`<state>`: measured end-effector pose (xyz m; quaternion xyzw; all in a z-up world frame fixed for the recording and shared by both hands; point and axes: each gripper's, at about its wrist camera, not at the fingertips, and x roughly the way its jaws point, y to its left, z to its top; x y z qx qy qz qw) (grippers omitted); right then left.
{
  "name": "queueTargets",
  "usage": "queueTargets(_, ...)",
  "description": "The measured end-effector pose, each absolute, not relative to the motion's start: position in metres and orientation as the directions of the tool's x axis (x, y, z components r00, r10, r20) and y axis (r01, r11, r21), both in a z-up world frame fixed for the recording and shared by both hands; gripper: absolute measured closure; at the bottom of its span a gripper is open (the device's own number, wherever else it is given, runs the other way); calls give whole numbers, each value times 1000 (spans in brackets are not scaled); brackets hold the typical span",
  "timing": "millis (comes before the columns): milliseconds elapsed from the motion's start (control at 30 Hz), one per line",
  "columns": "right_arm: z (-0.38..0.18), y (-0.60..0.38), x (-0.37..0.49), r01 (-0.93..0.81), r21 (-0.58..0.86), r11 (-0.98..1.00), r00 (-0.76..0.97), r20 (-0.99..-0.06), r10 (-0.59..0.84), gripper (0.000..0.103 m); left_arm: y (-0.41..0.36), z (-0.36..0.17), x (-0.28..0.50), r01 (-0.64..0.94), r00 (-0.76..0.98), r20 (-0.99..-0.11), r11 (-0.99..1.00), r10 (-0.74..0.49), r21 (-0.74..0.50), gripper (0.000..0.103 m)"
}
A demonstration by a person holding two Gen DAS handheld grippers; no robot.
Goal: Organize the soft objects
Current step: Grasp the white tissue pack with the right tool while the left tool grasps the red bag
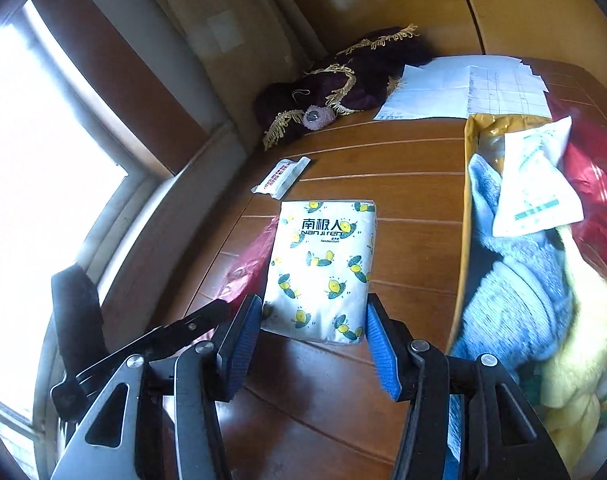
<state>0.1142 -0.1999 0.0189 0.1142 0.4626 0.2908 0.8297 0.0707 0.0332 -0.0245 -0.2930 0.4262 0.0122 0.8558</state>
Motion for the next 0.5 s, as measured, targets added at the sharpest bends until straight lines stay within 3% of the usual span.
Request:
queueTargets(267,15,-207,111,-381,461,802,392,-705,591,50,-6,-27,75,-255,596,-800,932,-60,-259,45)
queueTargets(500,14,-218,110,-362,476,802,401,-697,594,50,-20,-32,97,-233,563,-827,961,10,-147,32)
